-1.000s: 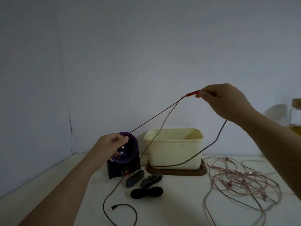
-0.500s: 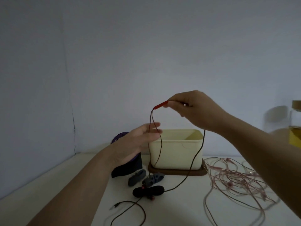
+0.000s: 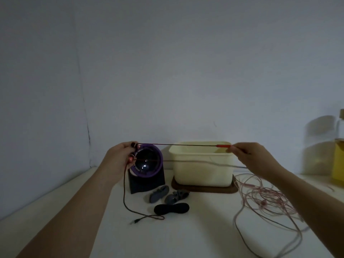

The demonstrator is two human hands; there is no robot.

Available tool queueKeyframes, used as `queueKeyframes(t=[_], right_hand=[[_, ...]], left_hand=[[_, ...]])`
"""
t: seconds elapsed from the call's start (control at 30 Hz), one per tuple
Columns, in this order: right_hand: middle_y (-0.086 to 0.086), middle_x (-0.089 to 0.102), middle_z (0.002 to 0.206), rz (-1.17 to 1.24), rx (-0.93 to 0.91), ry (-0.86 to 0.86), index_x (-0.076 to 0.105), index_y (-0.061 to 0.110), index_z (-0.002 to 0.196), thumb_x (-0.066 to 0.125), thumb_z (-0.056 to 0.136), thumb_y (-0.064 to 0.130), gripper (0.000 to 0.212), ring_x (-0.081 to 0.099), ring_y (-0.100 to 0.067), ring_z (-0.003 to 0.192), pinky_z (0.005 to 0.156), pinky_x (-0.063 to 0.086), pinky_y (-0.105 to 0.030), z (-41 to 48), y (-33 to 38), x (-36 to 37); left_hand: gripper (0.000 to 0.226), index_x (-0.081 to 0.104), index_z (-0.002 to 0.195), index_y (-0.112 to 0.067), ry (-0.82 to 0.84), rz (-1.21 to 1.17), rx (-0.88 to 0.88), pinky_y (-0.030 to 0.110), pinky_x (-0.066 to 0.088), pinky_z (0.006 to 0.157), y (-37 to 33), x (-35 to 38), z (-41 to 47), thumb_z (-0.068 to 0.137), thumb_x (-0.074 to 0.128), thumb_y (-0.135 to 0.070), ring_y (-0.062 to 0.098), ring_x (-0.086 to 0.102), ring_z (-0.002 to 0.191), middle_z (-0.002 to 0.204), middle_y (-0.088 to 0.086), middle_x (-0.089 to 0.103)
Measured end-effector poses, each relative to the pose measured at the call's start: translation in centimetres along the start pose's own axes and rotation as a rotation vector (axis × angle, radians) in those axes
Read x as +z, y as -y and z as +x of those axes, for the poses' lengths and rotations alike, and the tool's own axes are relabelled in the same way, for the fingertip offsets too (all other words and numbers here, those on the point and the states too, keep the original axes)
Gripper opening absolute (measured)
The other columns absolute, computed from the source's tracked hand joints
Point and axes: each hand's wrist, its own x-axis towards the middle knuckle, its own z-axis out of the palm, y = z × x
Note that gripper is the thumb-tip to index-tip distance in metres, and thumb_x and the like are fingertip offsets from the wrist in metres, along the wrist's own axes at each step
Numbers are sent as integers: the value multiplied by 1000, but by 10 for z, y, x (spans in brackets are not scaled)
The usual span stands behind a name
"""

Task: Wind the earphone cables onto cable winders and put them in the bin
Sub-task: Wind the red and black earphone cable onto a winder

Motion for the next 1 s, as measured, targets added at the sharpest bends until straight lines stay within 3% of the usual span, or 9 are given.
queueKeyframes(t=[0.17,0.3,0.47,0.57,0.63,0.67,0.77,0.8,1.0], right_hand=[[-3,59,59,-191,54,61,68,13,81,48,96,40,36,49,-13,53,54,35,-28,-10,-21,16],[5,53,55,-340,84,-18,55,20,63,43,92,55,47,51,-12,57,50,33,-26,-15,-28,19],[4,55,56,-388,151,-187,50,24,58,42,87,64,50,52,-16,58,51,32,-25,-14,-34,18],[5,57,62,-426,164,-250,53,26,68,49,85,62,41,52,-17,62,52,32,-25,-12,-35,13],[2,57,64,-316,211,-244,59,20,73,55,88,51,35,50,-17,59,53,32,-26,-8,-37,12],[1,56,62,-121,282,-214,63,14,76,58,90,43,33,47,-15,54,51,30,-26,-4,-41,11],[6,31,48,813,613,103,61,4,93,57,93,27,24,24,-8,38,44,20,-23,2,-44,2],[8,23,47,951,666,221,58,6,94,56,92,27,21,19,-7,36,41,18,-22,3,-45,-1],[7,22,47,765,685,500,58,7,86,65,78,28,23,16,-7,37,38,15,-20,5,-45,7]], left_hand=[[11,66,91,-12,-122,323,168,27,47,65,17,-12,4,90,59,-3,14,56,64,74,6,63],[12,65,94,-16,-127,229,122,27,47,76,28,-14,8,94,55,-9,13,59,76,82,6,66],[29,66,81,-23,-132,354,136,23,39,63,31,-10,10,100,45,-22,9,58,81,83,-3,66],[31,66,79,-27,-122,376,159,26,43,67,32,-7,9,101,44,-21,5,55,81,85,-8,63],[31,67,77,-27,-129,361,153,27,41,67,30,-10,10,100,45,-20,6,54,77,83,-6,63],[31,68,77,-25,-113,346,122,27,38,63,29,-12,11,99,46,-19,8,53,71,82,-2,64],[29,69,80,-12,51,319,-8,25,30,50,26,-16,9,97,47,-14,10,40,49,76,4,60],[28,69,81,-10,109,329,-51,23,29,47,23,-18,6,97,46,-13,9,37,47,73,2,60],[30,67,70,-8,460,156,-301,27,48,57,4,-44,-11,84,50,-28,17,59,64,76,9,61]])
